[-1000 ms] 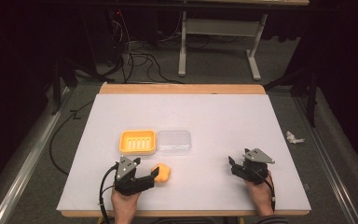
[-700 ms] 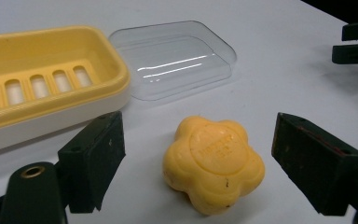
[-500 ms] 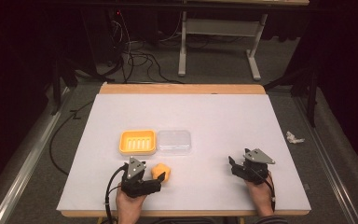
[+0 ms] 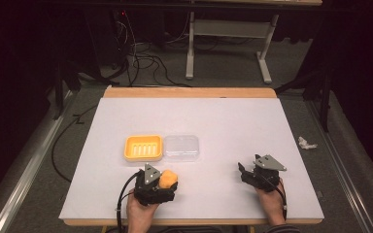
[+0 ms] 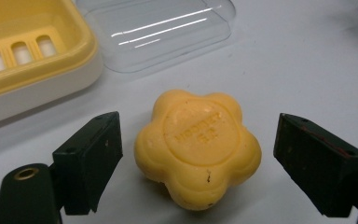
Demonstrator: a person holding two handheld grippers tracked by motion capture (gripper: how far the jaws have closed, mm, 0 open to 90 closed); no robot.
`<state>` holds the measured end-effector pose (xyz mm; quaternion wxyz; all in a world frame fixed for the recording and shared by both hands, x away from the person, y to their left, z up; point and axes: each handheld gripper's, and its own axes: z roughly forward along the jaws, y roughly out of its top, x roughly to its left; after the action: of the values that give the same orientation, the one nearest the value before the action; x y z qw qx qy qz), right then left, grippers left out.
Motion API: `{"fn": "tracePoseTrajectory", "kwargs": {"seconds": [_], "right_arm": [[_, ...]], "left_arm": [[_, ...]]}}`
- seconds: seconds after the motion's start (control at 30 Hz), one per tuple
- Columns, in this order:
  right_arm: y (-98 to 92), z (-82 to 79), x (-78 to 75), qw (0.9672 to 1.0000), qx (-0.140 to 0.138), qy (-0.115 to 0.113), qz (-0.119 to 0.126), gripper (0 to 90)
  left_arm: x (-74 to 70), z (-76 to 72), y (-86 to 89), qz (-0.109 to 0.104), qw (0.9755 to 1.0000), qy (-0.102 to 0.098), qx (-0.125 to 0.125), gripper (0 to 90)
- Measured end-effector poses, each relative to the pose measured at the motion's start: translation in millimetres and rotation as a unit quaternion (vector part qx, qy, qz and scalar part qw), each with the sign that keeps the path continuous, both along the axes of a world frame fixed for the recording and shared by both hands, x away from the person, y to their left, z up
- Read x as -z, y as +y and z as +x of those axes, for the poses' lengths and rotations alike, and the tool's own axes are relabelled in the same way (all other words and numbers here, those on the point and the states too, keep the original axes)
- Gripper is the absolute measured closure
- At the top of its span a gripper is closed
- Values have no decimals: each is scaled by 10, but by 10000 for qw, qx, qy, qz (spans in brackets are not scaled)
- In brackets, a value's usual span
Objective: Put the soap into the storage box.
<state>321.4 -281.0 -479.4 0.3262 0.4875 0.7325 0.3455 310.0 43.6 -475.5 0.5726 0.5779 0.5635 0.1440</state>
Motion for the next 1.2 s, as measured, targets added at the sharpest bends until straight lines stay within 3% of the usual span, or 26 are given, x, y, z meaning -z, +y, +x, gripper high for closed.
{"fn": "tracePoseTrajectory", "kwargs": {"seconds": [0.2, 0.67, 1.2], "right_arm": [[1, -2, -1, 10000, -4, -1, -22, 291], [12, 2, 2, 10000, -36, 22, -80, 289], [17, 0, 2, 9999, -42, 30, -94, 287]], "left_arm": [[63, 23, -55, 179, 9998, 110, 34, 161], [142, 78, -70, 337, 9990, 273, -61, 201], [153, 65, -101, 458, 9987, 202, 18, 256]]}}
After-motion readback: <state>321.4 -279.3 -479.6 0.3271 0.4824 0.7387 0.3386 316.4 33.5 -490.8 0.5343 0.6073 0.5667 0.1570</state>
